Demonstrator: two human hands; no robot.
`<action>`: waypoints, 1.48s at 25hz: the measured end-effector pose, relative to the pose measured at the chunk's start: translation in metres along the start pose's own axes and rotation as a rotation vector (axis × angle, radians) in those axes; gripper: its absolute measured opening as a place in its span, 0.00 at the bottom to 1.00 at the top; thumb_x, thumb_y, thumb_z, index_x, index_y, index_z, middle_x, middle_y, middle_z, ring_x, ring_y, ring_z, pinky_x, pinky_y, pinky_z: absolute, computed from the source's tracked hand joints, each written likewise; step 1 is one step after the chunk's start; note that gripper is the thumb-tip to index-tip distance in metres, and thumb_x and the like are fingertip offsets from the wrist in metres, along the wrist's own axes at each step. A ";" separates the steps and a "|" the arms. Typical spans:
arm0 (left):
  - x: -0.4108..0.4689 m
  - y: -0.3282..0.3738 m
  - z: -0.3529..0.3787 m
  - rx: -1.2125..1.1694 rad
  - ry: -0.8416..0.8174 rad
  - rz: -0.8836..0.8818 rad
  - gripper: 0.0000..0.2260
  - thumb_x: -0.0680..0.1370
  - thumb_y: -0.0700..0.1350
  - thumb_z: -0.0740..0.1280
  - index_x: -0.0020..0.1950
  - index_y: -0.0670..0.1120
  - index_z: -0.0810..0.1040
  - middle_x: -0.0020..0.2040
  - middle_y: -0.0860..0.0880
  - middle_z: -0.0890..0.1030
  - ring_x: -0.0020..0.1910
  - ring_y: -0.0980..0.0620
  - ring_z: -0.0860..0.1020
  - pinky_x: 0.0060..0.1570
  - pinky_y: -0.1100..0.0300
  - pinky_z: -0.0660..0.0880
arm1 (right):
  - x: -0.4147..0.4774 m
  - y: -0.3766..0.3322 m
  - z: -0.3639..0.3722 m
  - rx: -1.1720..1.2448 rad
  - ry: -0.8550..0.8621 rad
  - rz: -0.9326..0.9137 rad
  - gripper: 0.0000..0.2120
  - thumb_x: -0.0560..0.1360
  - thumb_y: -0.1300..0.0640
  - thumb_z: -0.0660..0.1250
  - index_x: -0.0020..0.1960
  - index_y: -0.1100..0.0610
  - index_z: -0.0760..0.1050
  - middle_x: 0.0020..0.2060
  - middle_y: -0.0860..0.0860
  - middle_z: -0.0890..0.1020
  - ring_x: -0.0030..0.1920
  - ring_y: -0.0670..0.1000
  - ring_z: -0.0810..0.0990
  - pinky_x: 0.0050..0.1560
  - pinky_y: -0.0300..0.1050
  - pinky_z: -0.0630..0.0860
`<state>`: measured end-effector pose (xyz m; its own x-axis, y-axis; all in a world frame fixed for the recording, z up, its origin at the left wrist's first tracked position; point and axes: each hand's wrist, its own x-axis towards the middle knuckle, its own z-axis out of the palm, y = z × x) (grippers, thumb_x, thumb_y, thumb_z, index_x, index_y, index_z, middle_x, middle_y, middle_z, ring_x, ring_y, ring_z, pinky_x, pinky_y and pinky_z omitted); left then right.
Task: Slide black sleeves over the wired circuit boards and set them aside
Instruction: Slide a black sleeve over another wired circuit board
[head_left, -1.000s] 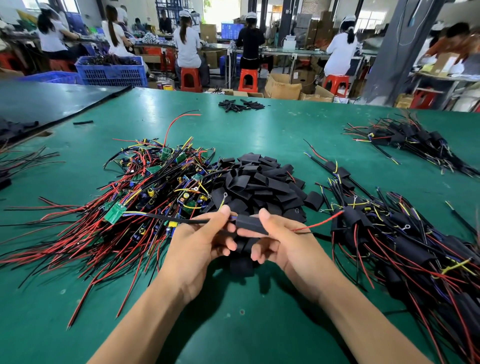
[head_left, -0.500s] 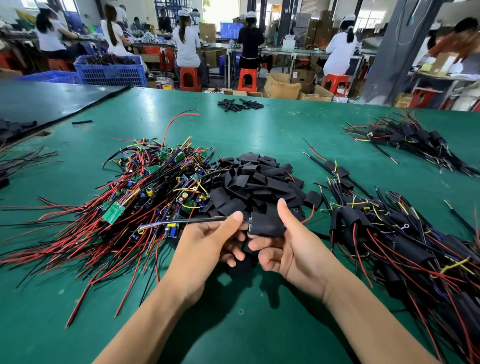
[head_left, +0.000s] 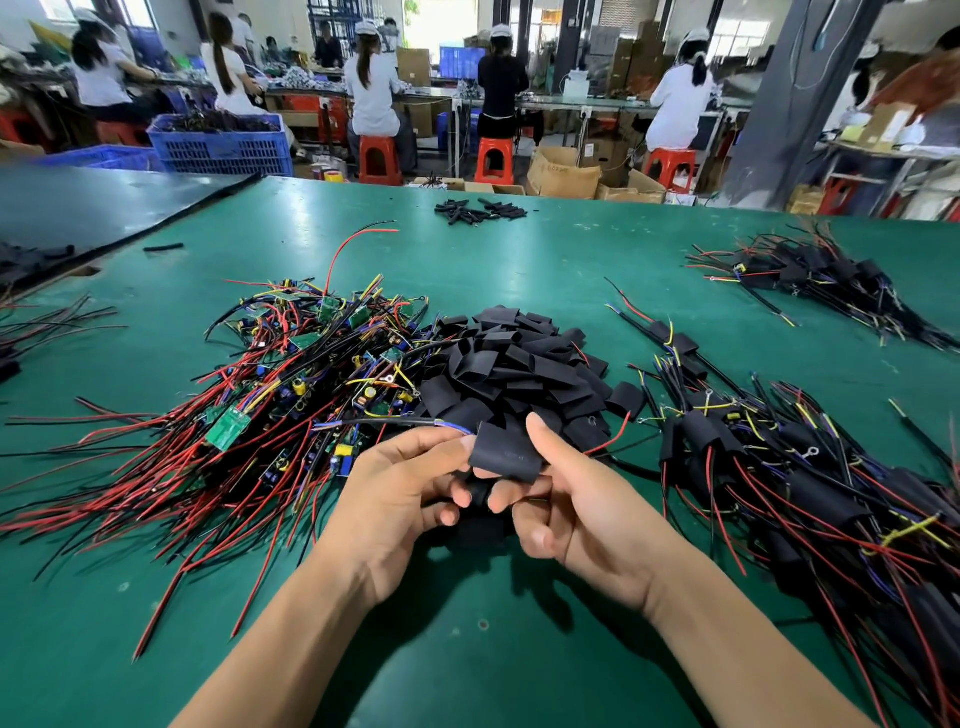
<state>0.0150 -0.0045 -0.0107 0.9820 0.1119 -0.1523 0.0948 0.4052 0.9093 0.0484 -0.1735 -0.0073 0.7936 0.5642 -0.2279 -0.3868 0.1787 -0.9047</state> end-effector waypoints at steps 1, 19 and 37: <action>0.000 0.001 0.000 0.005 0.012 0.000 0.08 0.62 0.45 0.76 0.39 0.47 0.84 0.34 0.45 0.80 0.23 0.53 0.71 0.21 0.65 0.64 | 0.000 0.001 0.000 -0.076 0.016 -0.036 0.26 0.75 0.36 0.60 0.46 0.56 0.86 0.34 0.56 0.82 0.20 0.48 0.67 0.22 0.37 0.62; 0.005 0.000 -0.010 0.064 0.230 0.028 0.04 0.78 0.42 0.70 0.47 0.41 0.79 0.34 0.48 0.76 0.24 0.52 0.71 0.23 0.64 0.67 | 0.000 -0.015 -0.030 0.520 0.792 -0.372 0.23 0.80 0.35 0.58 0.50 0.55 0.76 0.33 0.49 0.84 0.21 0.46 0.69 0.24 0.35 0.67; 0.012 -0.005 -0.018 0.433 0.460 0.299 0.20 0.78 0.38 0.67 0.69 0.51 0.71 0.44 0.53 0.85 0.25 0.45 0.81 0.25 0.57 0.77 | 0.016 0.017 -0.017 -0.300 0.611 -0.430 0.14 0.82 0.53 0.63 0.40 0.56 0.79 0.27 0.50 0.79 0.22 0.48 0.68 0.24 0.34 0.65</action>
<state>0.0233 0.0109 -0.0237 0.8165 0.5735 0.0670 -0.0180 -0.0906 0.9957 0.0626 -0.1748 -0.0321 0.9946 -0.0610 0.0843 0.0849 0.0068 -0.9964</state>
